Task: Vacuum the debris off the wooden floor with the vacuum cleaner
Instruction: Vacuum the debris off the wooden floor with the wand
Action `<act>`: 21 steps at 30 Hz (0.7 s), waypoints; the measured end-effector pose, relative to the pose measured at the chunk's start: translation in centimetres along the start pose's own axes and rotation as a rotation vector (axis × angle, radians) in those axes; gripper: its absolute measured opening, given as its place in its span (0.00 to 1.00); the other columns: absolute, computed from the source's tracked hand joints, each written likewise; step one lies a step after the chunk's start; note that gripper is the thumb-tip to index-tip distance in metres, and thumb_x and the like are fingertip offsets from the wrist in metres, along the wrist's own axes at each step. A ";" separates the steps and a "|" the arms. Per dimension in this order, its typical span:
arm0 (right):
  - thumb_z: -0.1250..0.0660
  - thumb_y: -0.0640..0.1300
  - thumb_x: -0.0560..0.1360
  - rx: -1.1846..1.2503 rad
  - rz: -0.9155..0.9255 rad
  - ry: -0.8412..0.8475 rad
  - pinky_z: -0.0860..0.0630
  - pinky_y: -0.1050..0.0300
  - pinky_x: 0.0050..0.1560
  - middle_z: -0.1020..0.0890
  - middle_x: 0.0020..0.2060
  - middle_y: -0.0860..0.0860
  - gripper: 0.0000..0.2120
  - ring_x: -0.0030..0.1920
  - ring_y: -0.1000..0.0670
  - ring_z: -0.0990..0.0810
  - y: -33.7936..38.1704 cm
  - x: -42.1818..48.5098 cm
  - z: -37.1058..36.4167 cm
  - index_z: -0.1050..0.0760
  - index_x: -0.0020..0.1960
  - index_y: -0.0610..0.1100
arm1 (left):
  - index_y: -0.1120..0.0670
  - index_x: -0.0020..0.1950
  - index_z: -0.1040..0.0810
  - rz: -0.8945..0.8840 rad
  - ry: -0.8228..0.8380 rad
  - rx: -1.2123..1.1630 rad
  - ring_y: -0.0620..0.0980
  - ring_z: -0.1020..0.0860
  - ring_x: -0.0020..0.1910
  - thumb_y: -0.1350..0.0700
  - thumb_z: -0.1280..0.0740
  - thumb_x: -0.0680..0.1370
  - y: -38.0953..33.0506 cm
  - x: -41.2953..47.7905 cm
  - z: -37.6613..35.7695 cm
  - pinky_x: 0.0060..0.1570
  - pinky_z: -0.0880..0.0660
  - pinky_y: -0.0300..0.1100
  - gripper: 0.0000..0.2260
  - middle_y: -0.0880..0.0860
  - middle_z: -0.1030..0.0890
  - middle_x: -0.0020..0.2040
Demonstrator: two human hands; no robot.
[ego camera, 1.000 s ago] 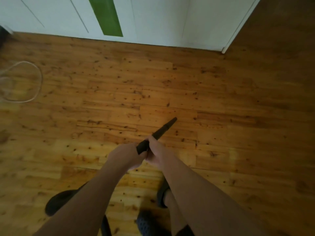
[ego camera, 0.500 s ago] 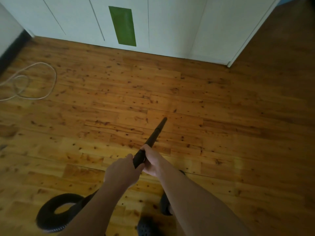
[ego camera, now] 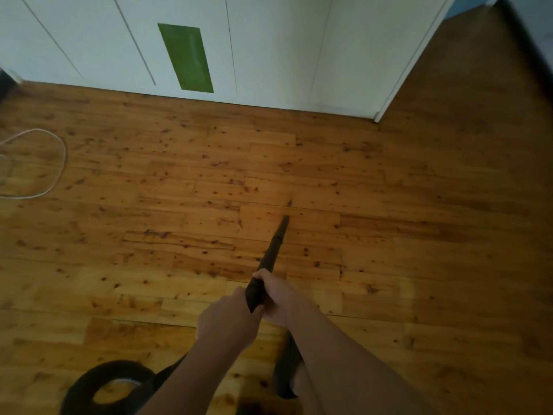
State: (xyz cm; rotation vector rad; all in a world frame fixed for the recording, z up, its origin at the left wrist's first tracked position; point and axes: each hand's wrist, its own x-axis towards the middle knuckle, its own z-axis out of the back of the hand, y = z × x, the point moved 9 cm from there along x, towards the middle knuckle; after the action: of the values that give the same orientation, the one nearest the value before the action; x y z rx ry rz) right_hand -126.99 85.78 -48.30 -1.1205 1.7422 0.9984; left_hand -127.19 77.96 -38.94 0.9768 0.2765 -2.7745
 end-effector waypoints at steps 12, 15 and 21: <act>0.36 0.46 0.79 0.028 -0.028 0.076 0.23 0.52 0.44 0.26 0.46 0.44 0.11 0.42 0.46 0.24 -4.3 -0.9 -5.3 0.30 0.59 0.42 | 0.49 0.48 0.33 0.032 0.052 0.021 0.42 0.25 0.31 0.40 0.42 0.81 5.8 -2.1 0.7 0.27 0.33 0.34 0.13 0.47 0.24 0.38; 0.35 0.45 0.79 0.057 -0.026 0.070 0.24 0.52 0.49 0.26 0.47 0.44 0.13 0.45 0.45 0.24 -5.3 -1.8 -5.8 0.30 0.60 0.40 | 0.49 0.48 0.32 0.019 0.091 0.007 0.42 0.25 0.33 0.40 0.41 0.81 6.4 -3.3 1.2 0.28 0.33 0.34 0.12 0.46 0.24 0.40; 0.35 0.45 0.79 0.093 -0.031 0.020 0.24 0.52 0.51 0.26 0.50 0.43 0.13 0.48 0.44 0.25 -6.4 -3.9 -4.4 0.29 0.59 0.40 | 0.48 0.48 0.30 -0.020 0.144 -0.004 0.41 0.26 0.33 0.40 0.40 0.80 4.9 -5.3 1.4 0.29 0.34 0.33 0.13 0.45 0.23 0.40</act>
State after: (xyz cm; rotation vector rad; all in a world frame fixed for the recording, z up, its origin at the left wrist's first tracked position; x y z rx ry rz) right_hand -120.89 81.03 -44.29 -1.0980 1.7641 0.8812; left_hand -122.76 73.49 -35.04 1.1820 0.3143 -2.7240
